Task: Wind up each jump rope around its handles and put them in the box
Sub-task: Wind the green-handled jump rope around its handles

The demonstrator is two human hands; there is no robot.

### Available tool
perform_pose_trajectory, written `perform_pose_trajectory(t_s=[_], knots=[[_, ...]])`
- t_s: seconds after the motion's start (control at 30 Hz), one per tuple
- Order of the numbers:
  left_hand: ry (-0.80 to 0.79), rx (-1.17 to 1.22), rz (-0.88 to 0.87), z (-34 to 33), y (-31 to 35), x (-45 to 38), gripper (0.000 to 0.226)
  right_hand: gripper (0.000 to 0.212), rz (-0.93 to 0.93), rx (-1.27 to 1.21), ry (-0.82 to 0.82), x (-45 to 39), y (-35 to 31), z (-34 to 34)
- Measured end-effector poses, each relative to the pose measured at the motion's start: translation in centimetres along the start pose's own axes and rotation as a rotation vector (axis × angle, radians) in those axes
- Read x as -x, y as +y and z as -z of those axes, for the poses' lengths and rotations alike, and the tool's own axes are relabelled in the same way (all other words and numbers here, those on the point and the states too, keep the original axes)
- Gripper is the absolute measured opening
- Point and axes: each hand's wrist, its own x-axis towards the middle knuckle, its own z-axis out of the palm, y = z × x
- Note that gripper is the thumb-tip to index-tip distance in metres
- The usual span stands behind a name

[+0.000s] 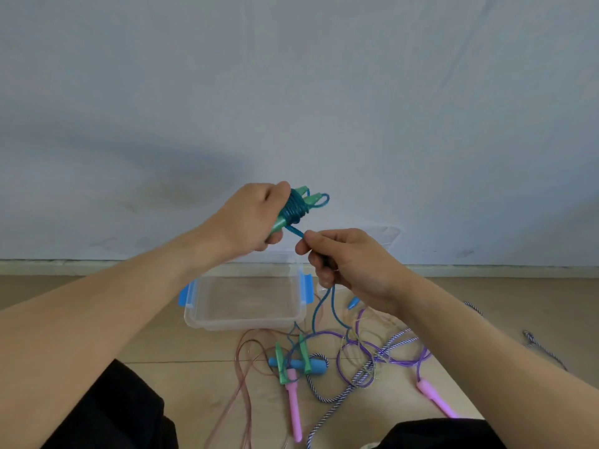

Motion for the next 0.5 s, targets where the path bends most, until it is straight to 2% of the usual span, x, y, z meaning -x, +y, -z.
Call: perform_pose_trajectory(t_s=[0.1,0.17,0.23,0.3,0.37,0.5], knots=[[0.129,-0.47,-0.244,-0.7,-0.7,0.2,0.04,0.028,0.024,0.11,0.006,0.2,-0.2,-0.7],[0.119,-0.751,-0.264,-1.1,-1.1,0.1,0.03,0.025,0.088,0.384,0.001,0.4,-0.4,-0.7],[0.001,-0.955,-0.127,-1.3,-1.6,0.0,0.029,0.026,0.177,0.723,-0.071,0.6,-0.6,-0.4],[-0.271,-1.058,0.083,-1.5,-2.0,0.2,0.034,0.026,0.253,0.957,-0.102,0.6,-0.3,0.3],[-0.523,-0.893,0.255,-2.0,-2.2,0.6,0.044,0.023,0.281,0.982,-0.075,0.4,0.0,1.2],[-0.686,-0.394,0.367,-2.7,-1.8,1.0,0.063,0.012,0.272,0.686,-0.022,0.5,-0.7,2.9]])
